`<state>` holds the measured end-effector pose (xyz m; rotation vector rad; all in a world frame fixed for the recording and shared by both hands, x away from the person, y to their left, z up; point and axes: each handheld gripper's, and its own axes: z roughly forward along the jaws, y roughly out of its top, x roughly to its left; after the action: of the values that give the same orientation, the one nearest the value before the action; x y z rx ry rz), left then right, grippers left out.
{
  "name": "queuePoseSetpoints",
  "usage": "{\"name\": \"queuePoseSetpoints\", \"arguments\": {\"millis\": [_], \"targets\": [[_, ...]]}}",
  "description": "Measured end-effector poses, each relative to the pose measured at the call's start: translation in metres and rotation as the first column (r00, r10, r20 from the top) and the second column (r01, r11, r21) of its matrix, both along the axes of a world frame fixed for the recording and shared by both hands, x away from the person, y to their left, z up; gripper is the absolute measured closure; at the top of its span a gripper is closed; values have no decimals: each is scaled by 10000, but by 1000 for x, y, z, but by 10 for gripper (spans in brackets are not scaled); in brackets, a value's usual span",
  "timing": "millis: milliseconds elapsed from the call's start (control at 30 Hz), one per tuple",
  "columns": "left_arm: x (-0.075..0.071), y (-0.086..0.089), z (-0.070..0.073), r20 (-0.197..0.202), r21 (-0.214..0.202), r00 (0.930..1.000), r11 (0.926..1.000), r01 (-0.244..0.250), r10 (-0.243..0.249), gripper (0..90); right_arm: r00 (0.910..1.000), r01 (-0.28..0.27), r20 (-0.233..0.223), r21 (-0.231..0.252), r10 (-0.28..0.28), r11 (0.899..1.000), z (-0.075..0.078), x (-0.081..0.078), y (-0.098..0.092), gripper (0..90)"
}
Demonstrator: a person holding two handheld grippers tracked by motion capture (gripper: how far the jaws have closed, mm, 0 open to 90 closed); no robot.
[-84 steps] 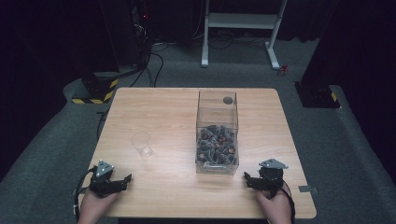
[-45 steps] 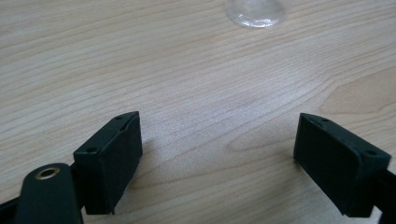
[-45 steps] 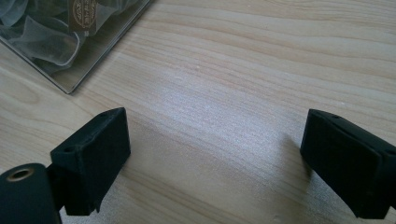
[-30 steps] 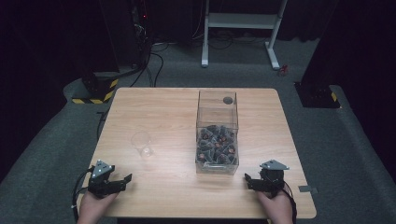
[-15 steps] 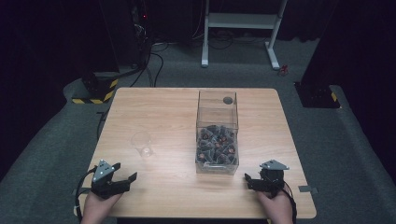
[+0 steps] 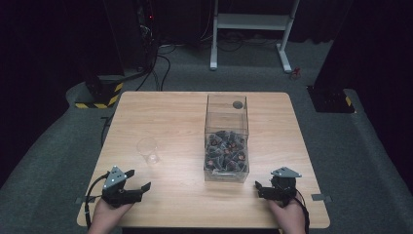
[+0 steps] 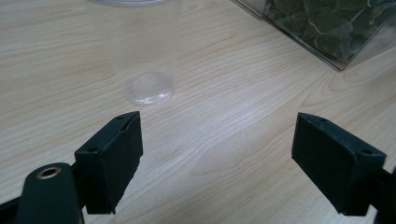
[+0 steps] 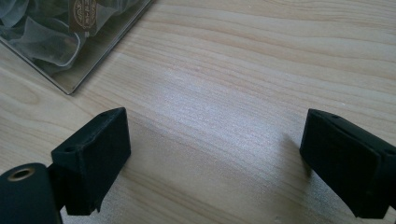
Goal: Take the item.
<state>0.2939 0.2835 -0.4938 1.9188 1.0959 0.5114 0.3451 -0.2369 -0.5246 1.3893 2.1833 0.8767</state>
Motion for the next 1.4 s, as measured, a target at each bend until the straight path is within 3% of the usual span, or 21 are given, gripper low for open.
{"name": "queuePoseSetpoints", "arguments": {"millis": [67, 133, 233, 433, 1400], "targets": [[2, -3, 1, -42, 174, 10000, 9998, -15, 15, 159, 10000, -1, 0, 0, 1, 10000, 0, 0, 0, 84], [3, -6, 4, -67, 6, 9999, 10000, -85, 85, 159, 10000, -1, -1, -1, 1, 10000, 0, 0, 0, 84], [4, -9, 7, 33, 138, 10000, 9999, -71, 70, 152, 10000, 1, 0, 1, -1, 10000, 0, 0, 0, 84], [6, -17, 13, -123, -160, 9999, 9999, -20, 18, 136, 10000, -38, 11, -43, 38, 10000, 0, 0, 0, 84], [12, -39, 28, 244, -331, 9986, 9983, 485, -477, 142, 10000, -33, 18, -40, 33, 10000, 0, 0, 0, 84]]}}
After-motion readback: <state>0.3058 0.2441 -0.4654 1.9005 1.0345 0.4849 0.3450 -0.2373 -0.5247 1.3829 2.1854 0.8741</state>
